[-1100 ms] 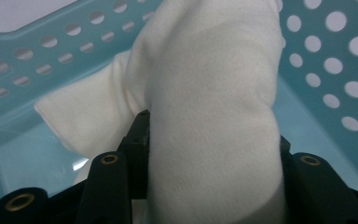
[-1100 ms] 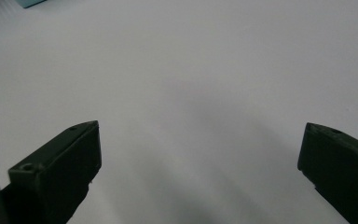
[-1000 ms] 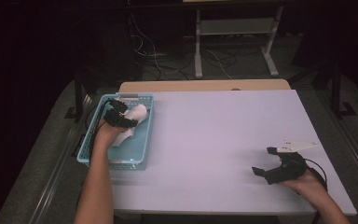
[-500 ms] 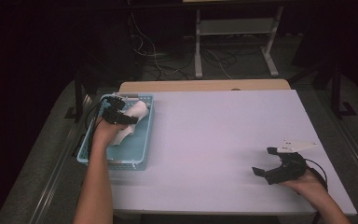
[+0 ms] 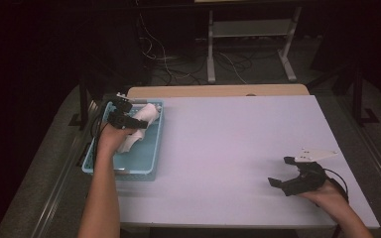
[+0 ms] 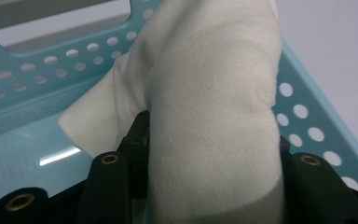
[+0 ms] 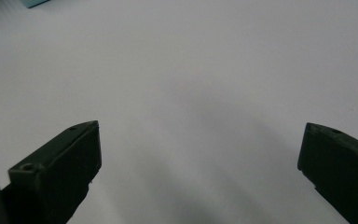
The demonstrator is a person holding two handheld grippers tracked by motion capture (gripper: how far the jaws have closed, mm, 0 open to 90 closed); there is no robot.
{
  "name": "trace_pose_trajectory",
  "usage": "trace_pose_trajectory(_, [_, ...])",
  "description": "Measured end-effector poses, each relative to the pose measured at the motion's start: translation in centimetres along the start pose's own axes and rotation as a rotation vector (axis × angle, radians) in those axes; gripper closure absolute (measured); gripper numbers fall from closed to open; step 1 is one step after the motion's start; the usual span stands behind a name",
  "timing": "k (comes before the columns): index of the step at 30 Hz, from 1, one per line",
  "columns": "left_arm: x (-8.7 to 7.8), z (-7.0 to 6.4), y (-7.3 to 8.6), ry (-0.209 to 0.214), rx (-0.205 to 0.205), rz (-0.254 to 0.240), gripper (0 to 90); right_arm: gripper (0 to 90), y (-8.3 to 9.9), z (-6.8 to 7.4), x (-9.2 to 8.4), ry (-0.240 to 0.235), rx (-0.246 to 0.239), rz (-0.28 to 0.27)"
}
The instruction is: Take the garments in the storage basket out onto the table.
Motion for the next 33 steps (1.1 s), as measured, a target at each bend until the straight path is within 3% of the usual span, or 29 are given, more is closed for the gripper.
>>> trace_pose_trajectory(8, [-1.5, -0.7, -0.8, 0.022, 0.005, -0.036, 50.5, 0.0, 0.0, -0.1, -0.1, 0.011, 0.006, -0.005])
trace_pose_trajectory(18, [-2.7, -1.8, -1.6, 0.060, 0.027, -0.054, 50.5, 0.0, -0.1, -0.1, 0.1, -0.012, 0.034, 0.019])
trace_pose_trajectory(27, [-3.7, -2.5, -2.0, 0.064, 0.047, -0.071, 50.6, 0.0, -0.2, 0.1, 0.1, -0.011, 0.016, 0.030])
trace_pose_trajectory(33, [-4.2, -3.2, -2.4, 0.104, 0.059, -0.097, 50.6, 0.0, -0.2, 0.2, 0.1, 0.000, 0.011, 0.027])
Point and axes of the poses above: each handheld gripper's, and its own axes: x roughly forward along the jaws, y roughly out of its underside, z roughly to its left, the point moved 2 cm from there along x, roughly forward along the jaws, and after that the axes turned 4 degrees about -y, right-handed, at the moved point
